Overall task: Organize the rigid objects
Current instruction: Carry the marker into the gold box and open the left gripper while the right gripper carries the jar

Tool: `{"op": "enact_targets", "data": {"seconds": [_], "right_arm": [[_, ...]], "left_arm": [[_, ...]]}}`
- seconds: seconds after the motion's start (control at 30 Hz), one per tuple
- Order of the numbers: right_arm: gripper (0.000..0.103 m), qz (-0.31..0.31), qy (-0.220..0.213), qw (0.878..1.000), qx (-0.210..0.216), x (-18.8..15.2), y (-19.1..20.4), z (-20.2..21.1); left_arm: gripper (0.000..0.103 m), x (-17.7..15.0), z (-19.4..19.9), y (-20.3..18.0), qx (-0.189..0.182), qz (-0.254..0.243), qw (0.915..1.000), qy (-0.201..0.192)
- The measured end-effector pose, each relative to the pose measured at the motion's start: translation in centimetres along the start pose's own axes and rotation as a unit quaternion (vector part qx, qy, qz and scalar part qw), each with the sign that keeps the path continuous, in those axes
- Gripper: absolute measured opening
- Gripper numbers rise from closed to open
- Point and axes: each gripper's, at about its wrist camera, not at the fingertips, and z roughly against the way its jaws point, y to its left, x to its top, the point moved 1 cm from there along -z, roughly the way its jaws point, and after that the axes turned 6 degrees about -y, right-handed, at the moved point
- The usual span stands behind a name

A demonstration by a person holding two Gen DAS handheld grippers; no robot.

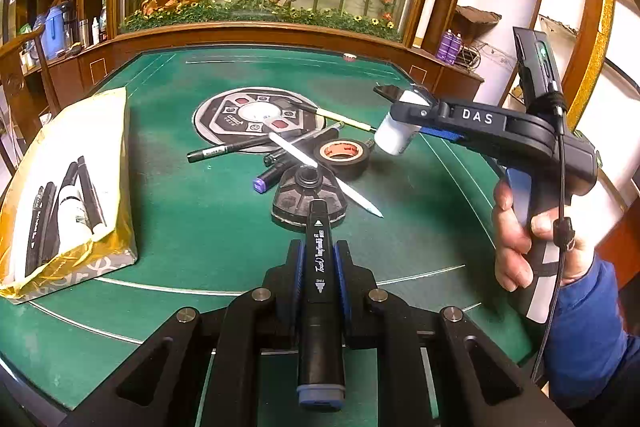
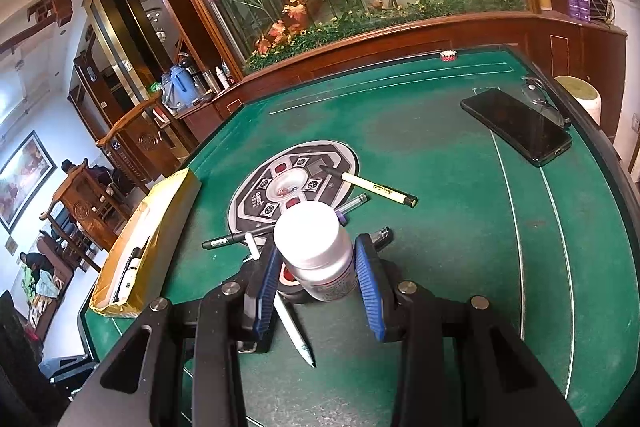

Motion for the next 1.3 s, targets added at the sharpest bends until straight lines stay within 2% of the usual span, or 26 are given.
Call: {"op": "enact_targets", "data": {"seconds": [0.37, 0.67, 1.0, 1.3], "right_arm": [[0.036, 0.015, 0.008, 1.000, 0.019, -0.7, 1.3, -0.2], [0.036, 0.011, 0.021, 0.997, 0.069, -1.6, 5.3, 0.3], [0.036, 0.060, 0.050, 0.988, 0.136, -1.5, 14.6, -0.2], [0.036, 0.108, 0.091, 0.977, 0.162, -2.0, 23.2, -3.9]], "left_arm": [[0.014, 0.8, 2.1, 2.5, 0.014, 0.023, 0.9990, -0.036], [0.014, 1.9, 4.8, 6.6, 0.044, 0.052, 0.9945, -0.079], [0.014, 2.7, 6.5, 13.1, 0.080, 0.092, 0.9861, -0.113], [0.015, 3.0, 5.3, 19.3, 0.120, 0.121, 0.9795, -0.107]]}}
